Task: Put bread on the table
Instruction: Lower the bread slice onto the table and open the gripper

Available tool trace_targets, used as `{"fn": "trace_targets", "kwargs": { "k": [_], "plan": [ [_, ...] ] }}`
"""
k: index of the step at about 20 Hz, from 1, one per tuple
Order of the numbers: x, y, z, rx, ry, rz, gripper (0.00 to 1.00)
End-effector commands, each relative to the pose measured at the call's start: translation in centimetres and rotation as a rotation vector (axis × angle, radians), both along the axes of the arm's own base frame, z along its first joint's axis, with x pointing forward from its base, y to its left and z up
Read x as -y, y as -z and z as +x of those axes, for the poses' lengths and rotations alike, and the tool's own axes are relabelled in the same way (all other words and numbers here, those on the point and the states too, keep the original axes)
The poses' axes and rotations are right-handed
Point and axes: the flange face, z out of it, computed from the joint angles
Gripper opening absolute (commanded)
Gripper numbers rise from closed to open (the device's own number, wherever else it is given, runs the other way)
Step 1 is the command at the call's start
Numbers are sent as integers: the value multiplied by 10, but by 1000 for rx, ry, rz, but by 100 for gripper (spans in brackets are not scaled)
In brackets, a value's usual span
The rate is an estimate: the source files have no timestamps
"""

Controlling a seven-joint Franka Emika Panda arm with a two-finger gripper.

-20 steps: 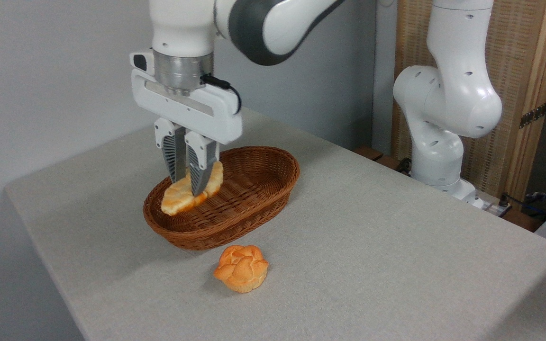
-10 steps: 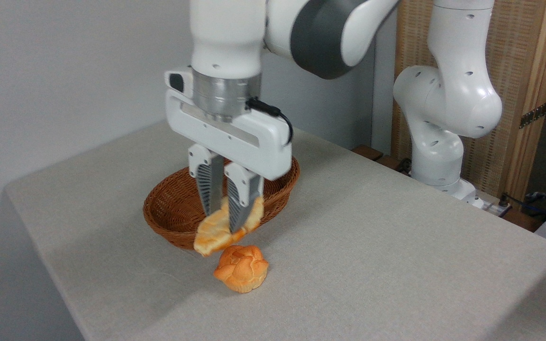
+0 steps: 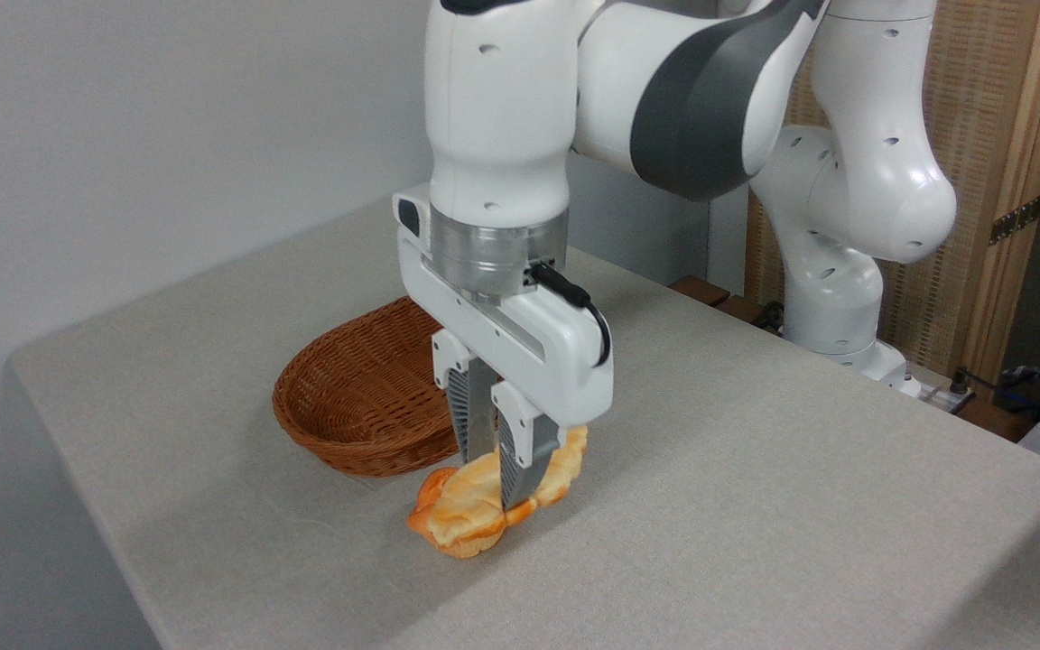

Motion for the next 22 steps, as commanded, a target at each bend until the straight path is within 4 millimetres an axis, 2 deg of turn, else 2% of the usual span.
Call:
{"fn": "trace_targets", "kwargs": {
  "k": [1, 12, 16, 18, 22],
  "plan": [
    [-8, 1, -3, -13, 16, -6, 100],
    [-8, 1, -4, -13, 12, -8, 100],
    [-2, -4, -3, -3, 8, -19, 100],
    [6, -9, -2, 2, -5, -22, 100],
    [54, -13, 3, -6, -17, -23, 100]
  ]
}}
